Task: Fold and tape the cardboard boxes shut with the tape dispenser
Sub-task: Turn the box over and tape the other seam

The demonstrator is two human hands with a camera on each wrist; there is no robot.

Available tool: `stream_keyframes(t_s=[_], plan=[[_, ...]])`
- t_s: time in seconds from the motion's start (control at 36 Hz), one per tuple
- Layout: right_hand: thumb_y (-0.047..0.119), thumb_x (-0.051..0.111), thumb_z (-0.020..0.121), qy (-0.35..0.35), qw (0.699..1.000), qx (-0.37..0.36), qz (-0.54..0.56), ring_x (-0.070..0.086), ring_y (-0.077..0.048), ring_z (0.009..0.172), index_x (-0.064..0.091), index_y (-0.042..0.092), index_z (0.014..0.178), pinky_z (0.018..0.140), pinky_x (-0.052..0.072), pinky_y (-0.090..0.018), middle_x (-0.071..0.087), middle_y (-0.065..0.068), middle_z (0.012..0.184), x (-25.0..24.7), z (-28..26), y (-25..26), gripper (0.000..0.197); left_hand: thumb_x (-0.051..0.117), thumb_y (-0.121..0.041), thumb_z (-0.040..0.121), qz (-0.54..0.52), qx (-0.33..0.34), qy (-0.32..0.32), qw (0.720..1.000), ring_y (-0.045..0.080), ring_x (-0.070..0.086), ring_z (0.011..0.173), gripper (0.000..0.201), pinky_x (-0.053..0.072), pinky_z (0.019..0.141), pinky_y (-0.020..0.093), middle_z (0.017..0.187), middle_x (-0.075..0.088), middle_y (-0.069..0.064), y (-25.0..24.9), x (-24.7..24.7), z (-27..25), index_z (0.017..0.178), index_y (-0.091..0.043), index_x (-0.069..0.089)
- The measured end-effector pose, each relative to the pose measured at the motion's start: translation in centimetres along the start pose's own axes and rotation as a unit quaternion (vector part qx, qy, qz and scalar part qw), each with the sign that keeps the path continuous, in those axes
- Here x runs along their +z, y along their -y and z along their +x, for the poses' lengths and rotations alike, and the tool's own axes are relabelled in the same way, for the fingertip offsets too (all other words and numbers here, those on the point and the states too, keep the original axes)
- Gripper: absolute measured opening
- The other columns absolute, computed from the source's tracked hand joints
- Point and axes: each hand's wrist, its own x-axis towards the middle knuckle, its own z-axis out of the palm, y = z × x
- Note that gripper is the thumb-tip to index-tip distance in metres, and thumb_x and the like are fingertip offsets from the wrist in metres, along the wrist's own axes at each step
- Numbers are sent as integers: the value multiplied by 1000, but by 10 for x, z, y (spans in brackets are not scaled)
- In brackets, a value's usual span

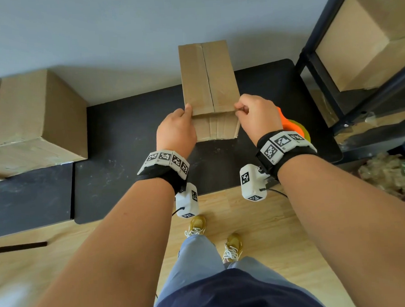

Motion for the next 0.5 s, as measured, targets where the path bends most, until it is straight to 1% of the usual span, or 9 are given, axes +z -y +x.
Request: stream_keyframes(t_s=[0.06,0.11,0.17,0.22,0.28,0.33,0.39,0.44,0.5], plan=[[9,58,93,-5,1000,4,-8,55,-9,81,66,12,106,70,41,-21,59,5,93,1,-2,1,17,43,-7,94,19,-3,18,1000,18,38,72,51,29,61,31,82,41,1,1,0,3,144,-13,39],[6,55,93,-12,1000,6,-4,57,-12,82,67,11,107,70,44,-23,64,0,96,1,-3,1,19,44,-4,93,27,-4,27,999,19,38,72,54,29,62,31,86,45,3,0,-1,5,145,-13,37],[6,53,94,-16,1000,9,-6,62,-18,85,67,9,105,71,47,-27,67,-5,101,2,-1,3,18,44,-3,91,39,-3,35,999,19,38,73,55,30,62,31,93,52,7,-2,-1,8,145,-11,36],[5,53,93,-14,1000,15,-9,63,-20,87,67,9,103,72,48,-29,68,-6,102,3,1,4,17,44,-2,91,45,-4,40,998,19,38,74,55,30,63,31,98,55,9,-4,-2,10,144,-11,36],[5,53,93,-15,1000,23,-14,63,-20,86,67,9,102,70,47,-28,68,-5,100,1,2,6,17,45,-3,91,44,-9,42,998,20,38,74,54,31,64,31,95,54,8,-4,-2,10,143,-12,37],[6,54,93,-17,999,29,-21,63,-20,85,67,10,102,70,48,-28,68,-4,98,1,2,8,17,43,-4,92,35,-16,38,999,20,40,73,52,31,63,31,87,47,5,-4,-3,10,142,-13,41],[6,55,93,-19,999,39,-18,63,-20,83,66,11,103,70,50,-30,68,-4,95,2,0,10,16,42,-8,93,13,-27,27,999,21,43,72,47,35,61,32,83,44,2,-3,-5,9,140,-16,47],[7,56,92,-22,999,50,-3,63,-19,79,65,14,104,67,50,-31,66,-2,90,3,-4,10,17,41,-16,93,-17,-35,6,999,20,47,73,44,41,62,32,81,48,1,-4,-9,7,135,-20,53],[8,57,91,-14,998,56,8,62,-18,76,62,17,105,64,49,-30,63,0,85,0,-8,11,17,40,-22,91,-25,-47,-3,999,19,51,77,43,42,64,30,83,54,0,-8,-13,7,130,-23,58]])
